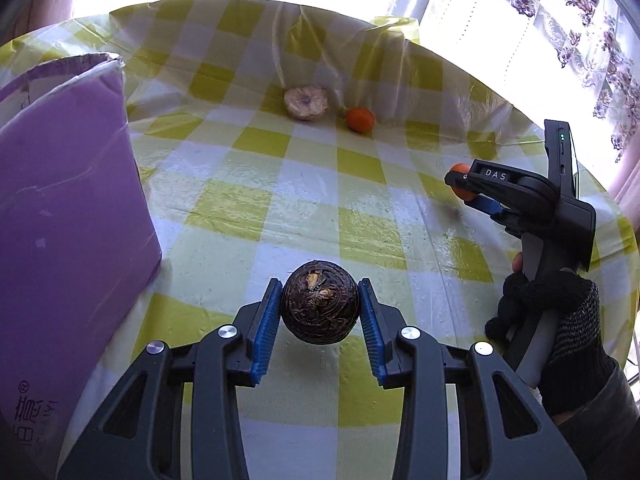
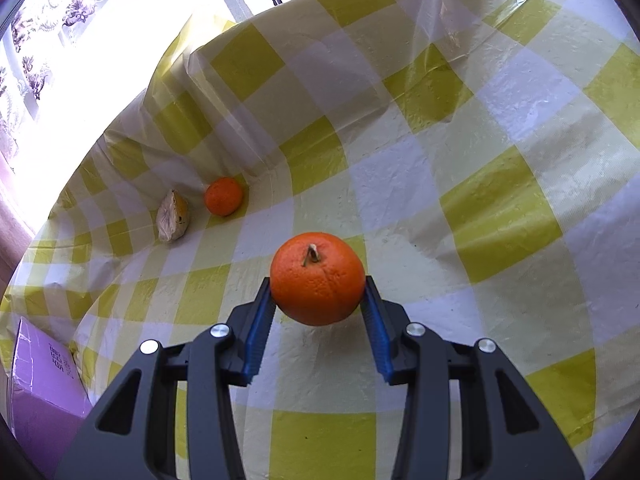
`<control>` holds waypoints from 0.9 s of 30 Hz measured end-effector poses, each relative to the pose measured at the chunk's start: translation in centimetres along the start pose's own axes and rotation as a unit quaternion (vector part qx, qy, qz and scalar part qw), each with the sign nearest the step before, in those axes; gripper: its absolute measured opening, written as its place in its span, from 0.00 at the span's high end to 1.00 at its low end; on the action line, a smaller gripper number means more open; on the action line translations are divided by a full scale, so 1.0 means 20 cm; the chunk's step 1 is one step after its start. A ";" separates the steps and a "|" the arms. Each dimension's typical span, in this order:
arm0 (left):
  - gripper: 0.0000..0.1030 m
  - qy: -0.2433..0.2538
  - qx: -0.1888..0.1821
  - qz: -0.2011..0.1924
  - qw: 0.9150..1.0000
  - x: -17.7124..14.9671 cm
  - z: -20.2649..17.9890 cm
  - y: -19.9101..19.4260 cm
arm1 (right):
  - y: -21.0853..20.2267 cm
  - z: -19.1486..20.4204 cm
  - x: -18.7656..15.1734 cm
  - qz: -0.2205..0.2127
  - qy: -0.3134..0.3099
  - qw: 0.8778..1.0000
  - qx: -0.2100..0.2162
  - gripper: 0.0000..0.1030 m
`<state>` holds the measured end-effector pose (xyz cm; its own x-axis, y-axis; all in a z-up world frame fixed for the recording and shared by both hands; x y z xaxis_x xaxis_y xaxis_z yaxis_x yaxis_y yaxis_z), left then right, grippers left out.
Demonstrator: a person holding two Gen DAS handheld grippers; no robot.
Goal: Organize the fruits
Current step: 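Carry the mangosteen and orange over the purple box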
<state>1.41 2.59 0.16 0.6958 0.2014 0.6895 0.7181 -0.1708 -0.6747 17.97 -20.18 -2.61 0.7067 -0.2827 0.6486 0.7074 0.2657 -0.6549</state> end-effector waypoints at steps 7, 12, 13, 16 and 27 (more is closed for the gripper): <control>0.65 0.000 -0.006 -0.012 1.000 0.00 -0.01 -0.01 | -0.01 -0.01 0.00 -0.004 0.001 1.000 -0.007 0.58; 0.64 -0.009 -0.018 -0.001 1.000 0.01 0.02 0.00 | 0.01 0.00 -0.01 0.014 -0.005 1.000 -0.002 0.58; 0.64 -0.012 -0.020 0.003 1.000 0.01 0.02 0.01 | 0.02 0.01 -0.02 0.022 -0.005 1.000 -0.002 0.58; 0.64 -0.022 -0.022 0.005 0.999 0.01 0.04 0.01 | -0.02 0.03 -0.08 0.029 -0.002 1.000 -0.004 0.58; 0.64 -0.012 -0.013 0.000 1.000 0.01 0.03 0.00 | -0.32 0.21 -0.44 0.029 -0.047 0.998 -0.009 0.58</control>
Point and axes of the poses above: each gripper's, at about its wrist camera, not at the fingertips, and y roughly the way its jaws point, z to its left, x to its top, the point moved 2 cm from there along y, roughly the way its jaws point, and after that the axes turned 1 degree about -z, right-handed, at the moved point
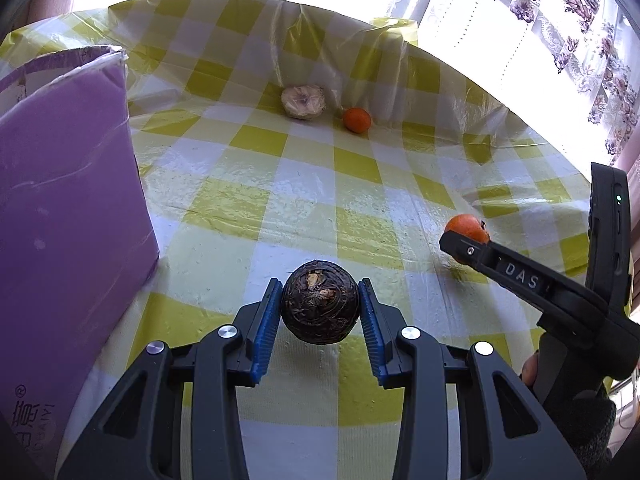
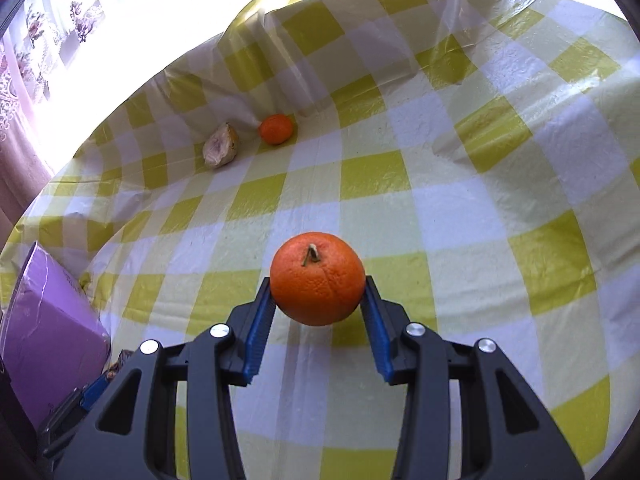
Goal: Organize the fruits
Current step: 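Carry the mangosteen and orange over the purple box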
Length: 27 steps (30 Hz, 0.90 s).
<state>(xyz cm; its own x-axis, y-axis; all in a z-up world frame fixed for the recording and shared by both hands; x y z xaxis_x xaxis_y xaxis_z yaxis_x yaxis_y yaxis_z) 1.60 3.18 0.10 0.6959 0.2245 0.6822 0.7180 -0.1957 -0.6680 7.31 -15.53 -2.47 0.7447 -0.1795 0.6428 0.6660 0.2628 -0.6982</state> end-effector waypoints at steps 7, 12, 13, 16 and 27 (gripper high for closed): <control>0.64 -0.001 0.009 0.000 1.000 -0.03 0.01 -0.04 | -0.14 0.04 -0.19 0.008 -0.006 1.000 -0.017 0.58; 0.64 -0.010 0.000 -0.012 1.000 -0.13 0.04 -0.17 | -0.30 0.07 -0.29 -0.033 -0.023 0.999 -0.014 0.58; 0.64 -0.009 -0.001 -0.014 1.000 -0.15 0.04 -0.19 | -0.32 0.07 -0.31 -0.035 -0.027 0.999 -0.013 0.58; 0.64 0.001 0.001 -0.020 1.000 -0.21 0.04 -0.26 | -0.37 0.09 -0.37 -0.037 -0.036 0.999 -0.006 0.58; 0.64 0.017 0.007 -0.034 0.999 -0.32 0.06 -0.42 | -0.51 0.16 -0.57 -0.015 -0.066 0.998 -0.003 0.58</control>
Point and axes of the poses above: each gripper's, at about its wrist camera, not at the fingertips, and y roughly the way its jaws point, z to its left, x to its top, the point moved 2 cm from there along y, roughly the way its jaws point, and after that the axes turned 1 degree about -z, right-handed, at the moved point
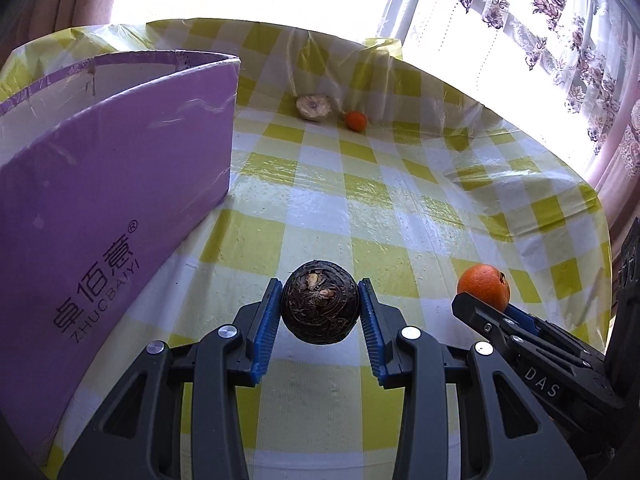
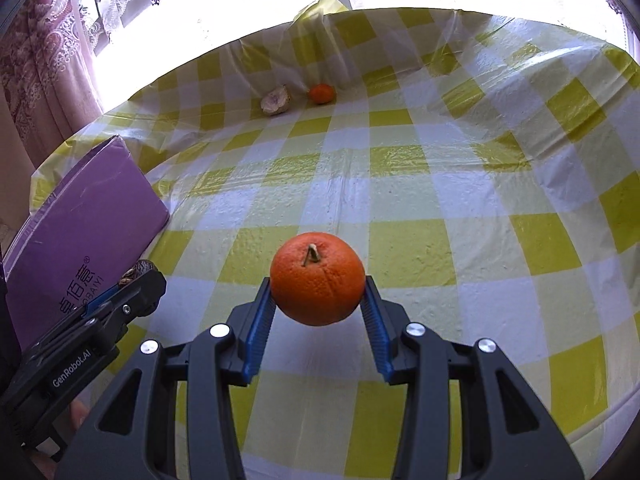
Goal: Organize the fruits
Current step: 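Carry the mangosteen and orange over the purple box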
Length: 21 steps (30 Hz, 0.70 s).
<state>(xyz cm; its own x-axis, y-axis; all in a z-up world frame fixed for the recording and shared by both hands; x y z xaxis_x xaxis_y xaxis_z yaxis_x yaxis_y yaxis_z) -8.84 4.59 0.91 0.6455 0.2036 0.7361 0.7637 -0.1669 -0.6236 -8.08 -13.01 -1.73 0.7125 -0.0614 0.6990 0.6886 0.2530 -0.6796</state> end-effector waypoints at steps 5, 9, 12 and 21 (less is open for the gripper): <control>0.64 0.017 0.008 -0.015 1.000 -0.04 -0.01 -0.08 | -0.04 0.04 -0.01 -0.001 -0.008 1.000 0.001 0.58; 0.64 0.036 0.012 -0.045 0.998 -0.03 -0.03 -0.19 | -0.10 0.10 0.00 -0.020 -0.019 1.000 0.006 0.58; 0.64 0.051 0.022 -0.092 0.994 0.00 -0.05 -0.32 | -0.21 0.15 0.03 -0.064 -0.027 0.998 0.012 0.58; 0.64 0.076 0.058 -0.224 0.970 0.10 -0.07 -0.73 | -0.53 0.34 0.11 -0.198 -0.061 0.977 0.059 0.58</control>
Point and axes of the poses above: each gripper's, at about its wrist camera, not at the fingertips, and y roughly the way its jaws point, z to its left, x to its top, the point moved 2 cm from there along y, roughly the way its jaws point, and after that the axes turned 1 degree about -z, right-handed, at the moved point
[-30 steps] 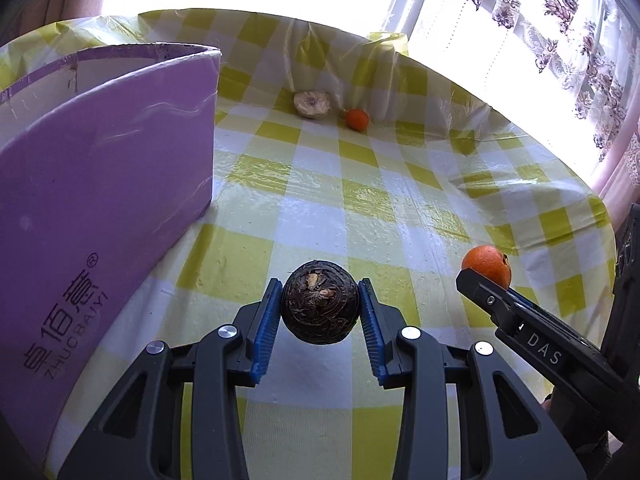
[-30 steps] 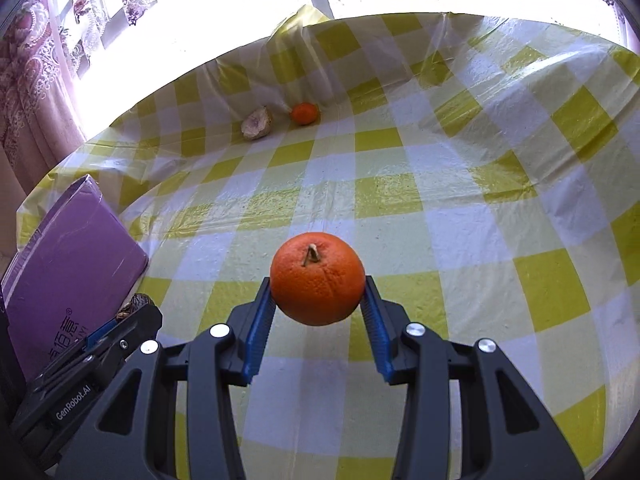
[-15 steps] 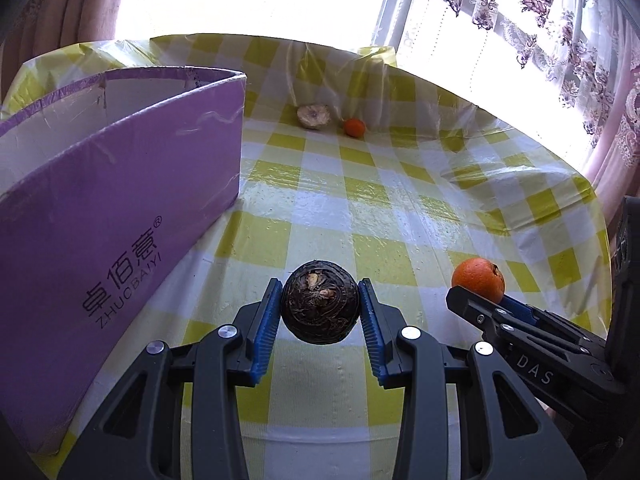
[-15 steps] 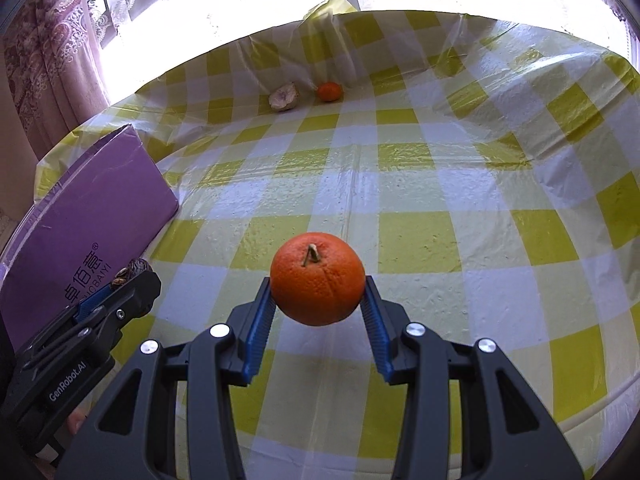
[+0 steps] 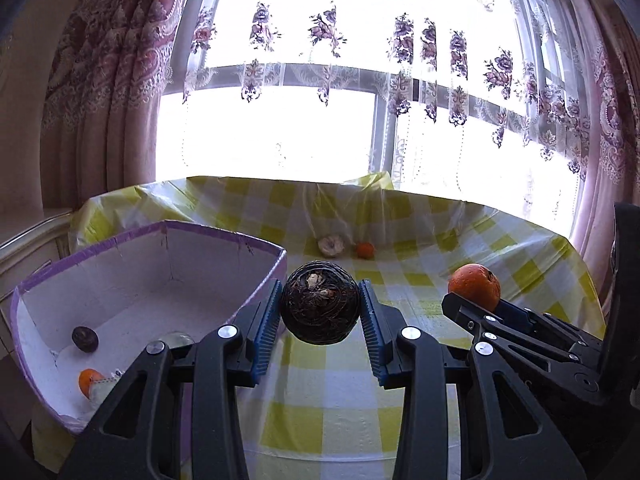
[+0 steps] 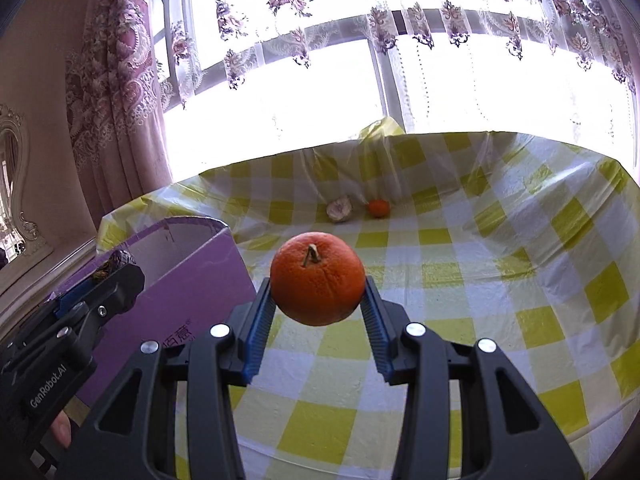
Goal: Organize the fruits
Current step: 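Carry the mangosteen and orange over the purple box, then open both tools to drop the fruits, then withdraw toward the cloth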
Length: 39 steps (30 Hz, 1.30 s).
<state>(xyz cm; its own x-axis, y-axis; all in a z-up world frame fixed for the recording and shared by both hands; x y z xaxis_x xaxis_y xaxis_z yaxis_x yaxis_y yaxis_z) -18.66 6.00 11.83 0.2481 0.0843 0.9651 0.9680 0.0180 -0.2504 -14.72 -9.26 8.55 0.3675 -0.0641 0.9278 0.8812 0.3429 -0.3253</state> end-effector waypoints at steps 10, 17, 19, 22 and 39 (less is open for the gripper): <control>0.64 -0.015 0.071 -0.021 0.997 0.16 0.28 -0.17 | -0.03 0.43 0.15 -0.030 -0.064 0.993 0.099 0.57; 0.64 -0.045 0.145 0.043 0.987 0.16 0.62 -0.11 | 0.12 0.73 0.18 0.014 -0.108 0.983 0.148 0.57; 0.64 -0.059 0.163 0.077 0.982 0.15 0.72 -0.07 | 0.19 0.81 0.18 0.039 -0.126 0.979 0.153 0.57; 0.64 -0.076 0.181 0.124 0.973 0.12 0.85 -0.01 | 0.30 0.93 0.16 0.095 -0.148 0.972 0.156 0.57; 0.50 -0.115 0.212 0.246 0.939 -0.02 1.14 0.12 | 0.53 1.21 -0.02 0.203 -0.242 0.939 0.138 0.39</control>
<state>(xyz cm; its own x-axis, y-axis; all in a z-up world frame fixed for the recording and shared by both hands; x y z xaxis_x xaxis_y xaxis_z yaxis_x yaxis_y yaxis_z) -17.32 28.73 8.99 0.5992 0.3976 0.6949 0.6240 0.3120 -0.7165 -12.73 17.01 9.10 0.4201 0.5341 0.7336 0.5628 0.4808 -0.6723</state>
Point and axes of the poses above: each gripper's, at about its wrist camera, not at the fingertips, and y roughly the way its jaws point, z to its left, x to its top, the point moved 2 cm from there along y, roughly the way its jaws point, and after that the axes turned 1 degree about -z, right-handed, at the moved point
